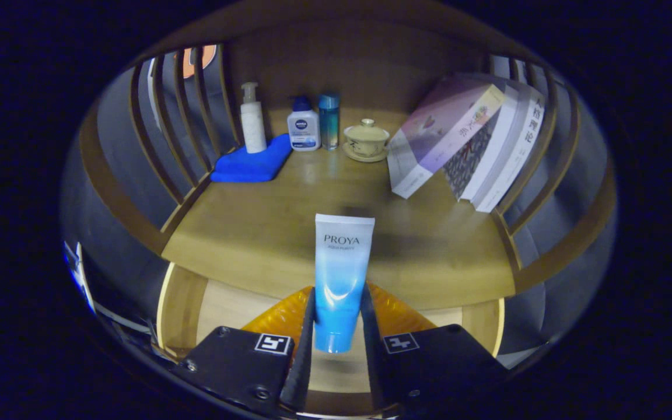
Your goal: Pull open the drawer, take out the items inside it, and place them on the countertop above the cabinet.
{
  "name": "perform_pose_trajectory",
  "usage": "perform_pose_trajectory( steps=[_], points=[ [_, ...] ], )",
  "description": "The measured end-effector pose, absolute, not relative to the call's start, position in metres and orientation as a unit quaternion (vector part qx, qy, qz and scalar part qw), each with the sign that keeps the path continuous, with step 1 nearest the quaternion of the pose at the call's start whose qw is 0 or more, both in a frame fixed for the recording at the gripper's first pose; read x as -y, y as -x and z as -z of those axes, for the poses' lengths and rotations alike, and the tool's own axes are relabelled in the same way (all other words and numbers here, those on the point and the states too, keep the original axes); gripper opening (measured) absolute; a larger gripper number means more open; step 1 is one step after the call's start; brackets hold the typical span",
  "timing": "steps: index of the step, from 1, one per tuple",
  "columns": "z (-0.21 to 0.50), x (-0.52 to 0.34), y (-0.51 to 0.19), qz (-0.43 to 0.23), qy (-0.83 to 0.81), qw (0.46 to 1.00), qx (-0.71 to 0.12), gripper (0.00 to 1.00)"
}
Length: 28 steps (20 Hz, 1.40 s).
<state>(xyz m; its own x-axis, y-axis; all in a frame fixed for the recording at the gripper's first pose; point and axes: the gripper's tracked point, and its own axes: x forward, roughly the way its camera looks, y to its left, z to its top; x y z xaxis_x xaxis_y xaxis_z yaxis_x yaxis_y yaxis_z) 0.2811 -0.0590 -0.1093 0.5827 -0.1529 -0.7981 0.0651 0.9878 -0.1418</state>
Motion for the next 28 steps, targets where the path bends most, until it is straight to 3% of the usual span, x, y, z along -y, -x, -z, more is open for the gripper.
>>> perform_pose_trajectory(
  steps=[13,25,28],
  points=[
    [0.144,0.066,-0.334,0.097,0.050,0.900,-0.422,0.45],
    [0.111,0.048,-0.311,0.068,0.060,0.926,-0.367,0.53],
    [0.100,0.030,-0.278,0.036,0.062,0.933,-0.354,0.75]
  ],
)
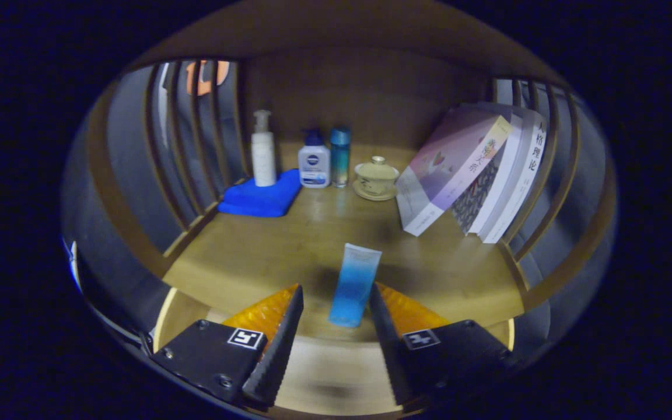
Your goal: Pull open the drawer, take out the items inside it, and place them on the countertop above the cabinet.
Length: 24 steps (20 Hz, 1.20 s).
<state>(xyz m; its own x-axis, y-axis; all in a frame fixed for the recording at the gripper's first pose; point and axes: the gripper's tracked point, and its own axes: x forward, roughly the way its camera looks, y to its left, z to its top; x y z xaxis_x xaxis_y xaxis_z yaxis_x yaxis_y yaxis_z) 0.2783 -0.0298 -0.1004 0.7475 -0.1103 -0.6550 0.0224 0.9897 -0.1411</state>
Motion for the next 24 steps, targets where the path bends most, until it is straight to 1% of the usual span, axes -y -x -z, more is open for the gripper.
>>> perform_pose_trajectory(
  steps=[1,6,12,15,16,18,24],
  points=[
    [0.096,0.025,-0.267,0.027,0.063,0.936,-0.346,0.80],
    [0.076,0.001,-0.206,-0.008,0.055,0.954,-0.295,0.80],
    [0.074,-0.022,-0.130,-0.036,0.041,0.971,-0.233,0.80],
    [0.089,-0.013,-0.094,-0.028,0.042,0.977,-0.206,0.92],
    [0.093,-0.008,-0.085,-0.022,0.043,0.979,-0.199,0.94],
    [0.103,0.004,-0.068,-0.005,0.045,0.982,-0.183,0.95],
    [0.152,0.025,-0.029,0.023,0.064,0.983,-0.168,0.95]
  ],
)
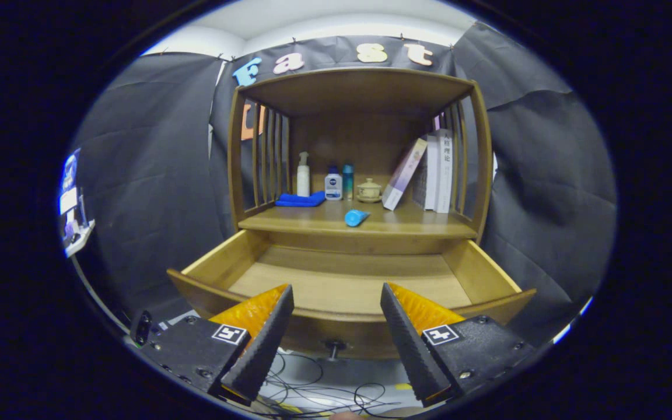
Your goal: Pull open the drawer, take out the items inside it, and place them on the countertop above the cabinet.
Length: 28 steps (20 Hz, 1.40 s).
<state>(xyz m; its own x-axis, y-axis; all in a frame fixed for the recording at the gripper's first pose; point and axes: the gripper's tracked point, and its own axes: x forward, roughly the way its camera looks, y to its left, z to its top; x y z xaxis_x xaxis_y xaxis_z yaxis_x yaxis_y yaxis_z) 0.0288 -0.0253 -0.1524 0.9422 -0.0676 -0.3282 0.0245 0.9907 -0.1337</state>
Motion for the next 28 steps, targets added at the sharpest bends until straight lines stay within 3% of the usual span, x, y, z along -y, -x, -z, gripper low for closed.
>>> perform_pose_trajectory(
  steps=[11,18,28],
  points=[
    [0.249,0.036,-0.026,0.050,0.060,0.979,-0.189,0.95],
    [0.250,0.038,-0.037,0.093,0.049,0.981,-0.161,0.94],
    [0.246,0.036,-0.063,0.093,0.052,0.983,-0.152,0.96]
  ],
)
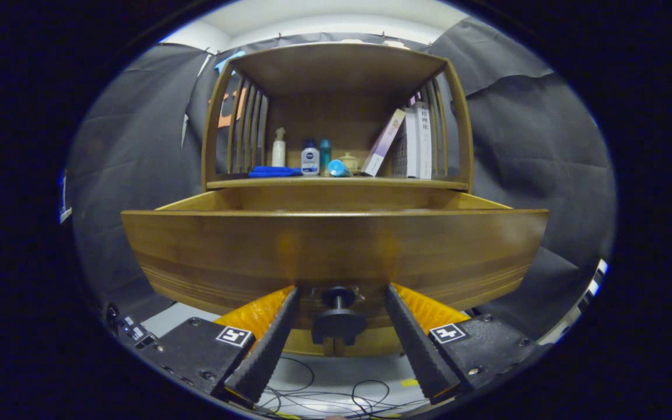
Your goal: Pull open the drawer, take out the items inside it, and place them on the countertop above the cabinet.
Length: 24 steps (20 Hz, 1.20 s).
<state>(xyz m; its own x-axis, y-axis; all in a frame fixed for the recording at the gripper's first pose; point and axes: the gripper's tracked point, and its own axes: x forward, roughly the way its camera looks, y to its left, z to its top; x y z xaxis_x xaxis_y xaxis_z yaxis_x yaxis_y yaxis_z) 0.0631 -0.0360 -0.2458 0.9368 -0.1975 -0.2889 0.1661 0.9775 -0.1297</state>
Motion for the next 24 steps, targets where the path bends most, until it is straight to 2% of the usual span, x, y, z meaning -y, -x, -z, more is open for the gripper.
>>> perform_pose_trajectory(
  steps=[15,24],
  points=[
    [0.240,0.054,-0.214,0.102,0.032,0.977,-0.184,0.97],
    [0.247,0.055,-0.239,0.100,0.067,0.976,-0.182,0.97]
  ],
)
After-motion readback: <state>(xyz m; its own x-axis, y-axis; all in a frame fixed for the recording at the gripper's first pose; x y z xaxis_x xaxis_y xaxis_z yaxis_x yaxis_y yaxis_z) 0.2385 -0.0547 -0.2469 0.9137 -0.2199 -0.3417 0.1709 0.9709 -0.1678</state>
